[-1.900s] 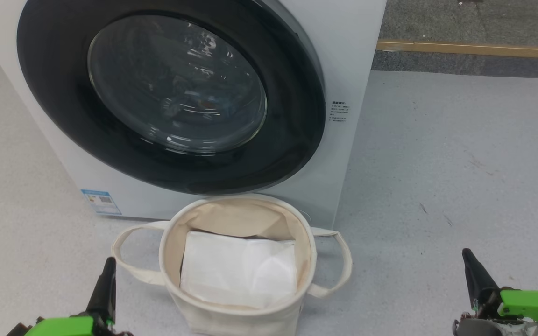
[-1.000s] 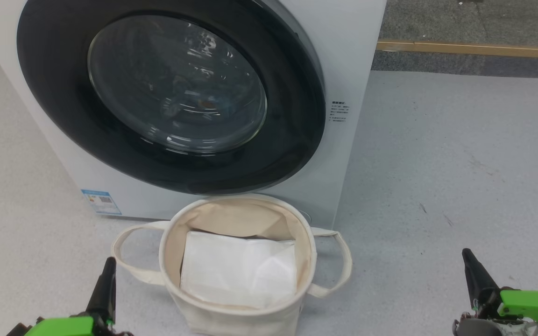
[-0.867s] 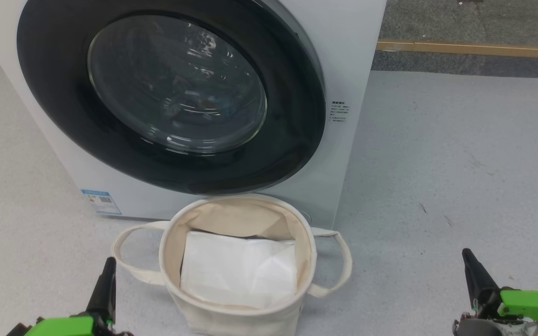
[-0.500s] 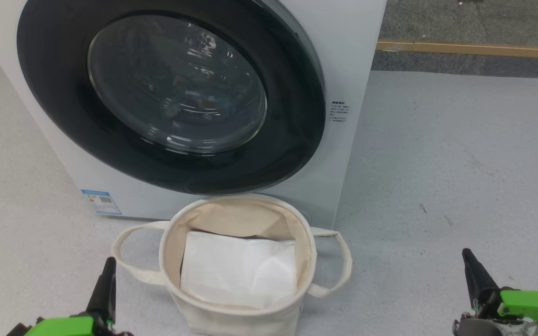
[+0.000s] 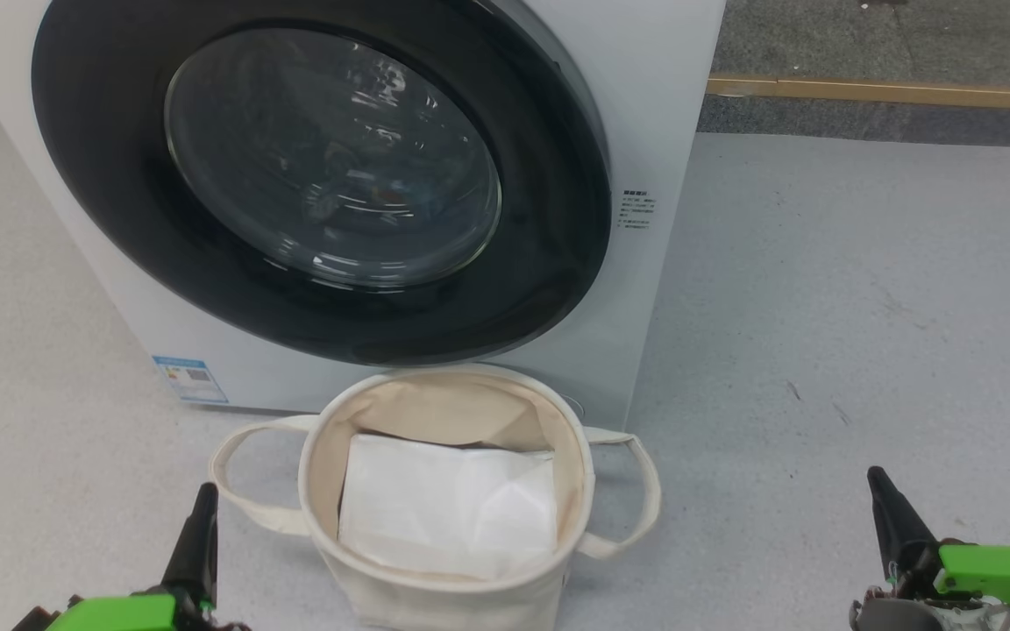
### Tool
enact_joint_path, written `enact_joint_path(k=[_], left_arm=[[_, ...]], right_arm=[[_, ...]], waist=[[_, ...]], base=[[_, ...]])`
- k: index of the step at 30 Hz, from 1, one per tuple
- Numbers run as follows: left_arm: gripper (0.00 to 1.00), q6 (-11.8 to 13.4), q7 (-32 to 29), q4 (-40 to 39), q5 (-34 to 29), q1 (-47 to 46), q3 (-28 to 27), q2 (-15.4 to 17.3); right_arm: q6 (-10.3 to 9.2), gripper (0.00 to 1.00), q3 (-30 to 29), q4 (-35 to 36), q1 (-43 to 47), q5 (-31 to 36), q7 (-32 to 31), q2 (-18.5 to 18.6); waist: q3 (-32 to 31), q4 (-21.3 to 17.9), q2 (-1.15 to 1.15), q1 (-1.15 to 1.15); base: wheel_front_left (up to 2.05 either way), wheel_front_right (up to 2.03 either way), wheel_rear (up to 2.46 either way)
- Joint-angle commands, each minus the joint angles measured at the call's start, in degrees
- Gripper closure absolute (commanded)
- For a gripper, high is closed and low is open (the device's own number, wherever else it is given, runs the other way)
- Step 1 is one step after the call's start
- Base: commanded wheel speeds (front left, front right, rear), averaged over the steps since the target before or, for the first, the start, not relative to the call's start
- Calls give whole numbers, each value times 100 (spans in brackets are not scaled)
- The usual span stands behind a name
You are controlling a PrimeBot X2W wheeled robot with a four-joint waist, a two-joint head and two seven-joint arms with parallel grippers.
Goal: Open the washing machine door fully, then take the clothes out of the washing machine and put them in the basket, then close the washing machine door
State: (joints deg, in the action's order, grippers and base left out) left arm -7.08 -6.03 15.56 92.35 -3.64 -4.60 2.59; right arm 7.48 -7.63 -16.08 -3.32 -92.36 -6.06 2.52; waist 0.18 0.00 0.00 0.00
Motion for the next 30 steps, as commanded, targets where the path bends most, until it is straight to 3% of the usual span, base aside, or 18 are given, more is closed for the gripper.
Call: enact_joint_path(k=[1,30], left_arm=[[100,-41,-44,-153,-16,-254,-190,29],[100,-41,-44,-153,-16,-254,-190,29]], right_arm=[[1,100,113,206,-287,17,-41,36],[1,100,113,206,-287,17,-41,36]], waist=[[0,0,0,0],[0,0,0,0]], base=[[0,0,0],[0,0,0]])
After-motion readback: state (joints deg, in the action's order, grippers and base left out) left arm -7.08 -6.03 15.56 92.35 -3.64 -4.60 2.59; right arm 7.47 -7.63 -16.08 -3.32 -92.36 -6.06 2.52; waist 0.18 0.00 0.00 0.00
